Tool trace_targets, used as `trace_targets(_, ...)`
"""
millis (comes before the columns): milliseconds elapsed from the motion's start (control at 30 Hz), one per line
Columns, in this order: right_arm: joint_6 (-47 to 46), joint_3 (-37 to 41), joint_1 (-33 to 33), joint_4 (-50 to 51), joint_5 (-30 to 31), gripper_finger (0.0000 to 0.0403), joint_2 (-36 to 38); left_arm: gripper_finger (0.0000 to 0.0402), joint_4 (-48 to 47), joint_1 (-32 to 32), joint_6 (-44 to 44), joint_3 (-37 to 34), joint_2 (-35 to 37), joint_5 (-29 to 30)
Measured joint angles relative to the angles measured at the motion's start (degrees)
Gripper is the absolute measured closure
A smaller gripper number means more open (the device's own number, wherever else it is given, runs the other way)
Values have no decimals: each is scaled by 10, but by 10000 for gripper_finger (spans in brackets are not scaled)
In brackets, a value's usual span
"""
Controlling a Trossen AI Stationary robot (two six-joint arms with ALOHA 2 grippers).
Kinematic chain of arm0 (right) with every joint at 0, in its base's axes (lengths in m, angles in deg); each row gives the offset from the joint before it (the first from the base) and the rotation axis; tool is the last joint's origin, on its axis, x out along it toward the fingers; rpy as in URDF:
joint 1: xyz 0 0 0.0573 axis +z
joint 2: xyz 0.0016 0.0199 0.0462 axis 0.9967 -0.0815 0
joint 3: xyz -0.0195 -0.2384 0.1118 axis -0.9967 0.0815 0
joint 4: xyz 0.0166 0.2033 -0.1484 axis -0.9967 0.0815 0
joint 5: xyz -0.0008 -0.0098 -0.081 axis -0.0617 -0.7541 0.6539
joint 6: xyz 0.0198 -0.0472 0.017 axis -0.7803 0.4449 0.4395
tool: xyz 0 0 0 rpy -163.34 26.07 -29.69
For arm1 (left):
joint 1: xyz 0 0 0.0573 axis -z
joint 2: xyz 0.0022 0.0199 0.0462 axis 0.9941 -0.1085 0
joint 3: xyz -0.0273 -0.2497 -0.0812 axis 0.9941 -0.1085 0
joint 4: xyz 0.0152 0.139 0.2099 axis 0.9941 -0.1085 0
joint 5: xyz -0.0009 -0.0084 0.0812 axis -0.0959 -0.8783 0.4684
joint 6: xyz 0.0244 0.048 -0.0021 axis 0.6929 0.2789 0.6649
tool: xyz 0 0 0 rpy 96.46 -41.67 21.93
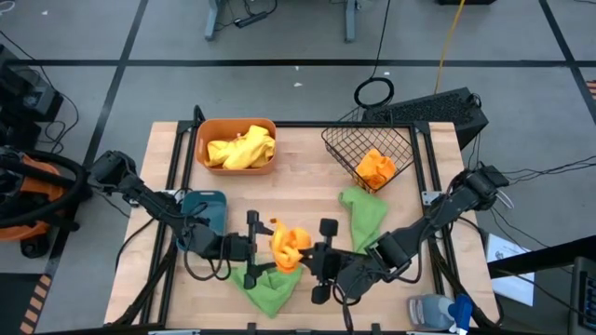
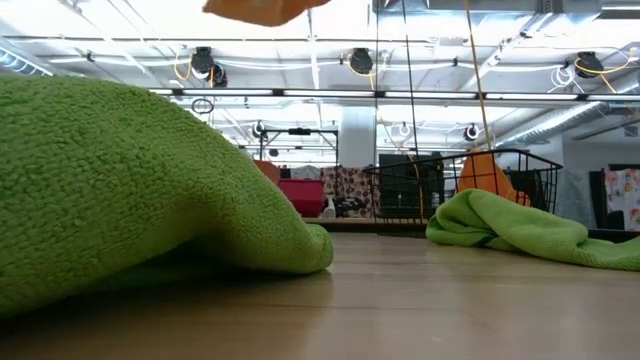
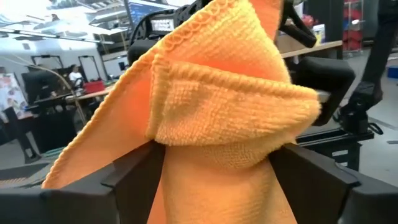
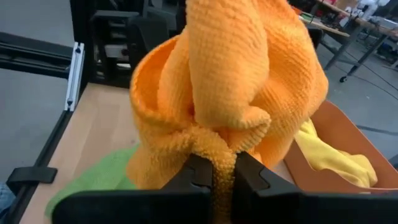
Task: Sort microfiber towel by color & place in baskets
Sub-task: Put the orange microfiber towel into the metal wire basket
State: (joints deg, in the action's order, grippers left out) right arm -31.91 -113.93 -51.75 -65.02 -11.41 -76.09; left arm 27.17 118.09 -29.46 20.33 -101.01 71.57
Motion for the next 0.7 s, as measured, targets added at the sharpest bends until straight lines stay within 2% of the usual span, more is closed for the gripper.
trace_targets(200,4,0,-1,-9,1,394,-1,152,3,-2,-3,0,0,-10)
trace_targets(433,-1,0,-3,-9,1,387,-1,246,9,-7,0,0,0,-70)
trace_targets(500,-20,0,-2,-9,-3,369,-1,290,10,-7,10,0,0,-75)
trace_targets(600,-24,0,-3,-7,-11,316,-1,367,10,-6,11,0,0,-79)
trace_targets(633,-24,0,-3,-7,-11,294,-1,381,10,-6,13,0,0,-79)
trace_targets(700,-25,0,-3,-7,-11,249,-1,385,10,-6,14,0,0,-80)
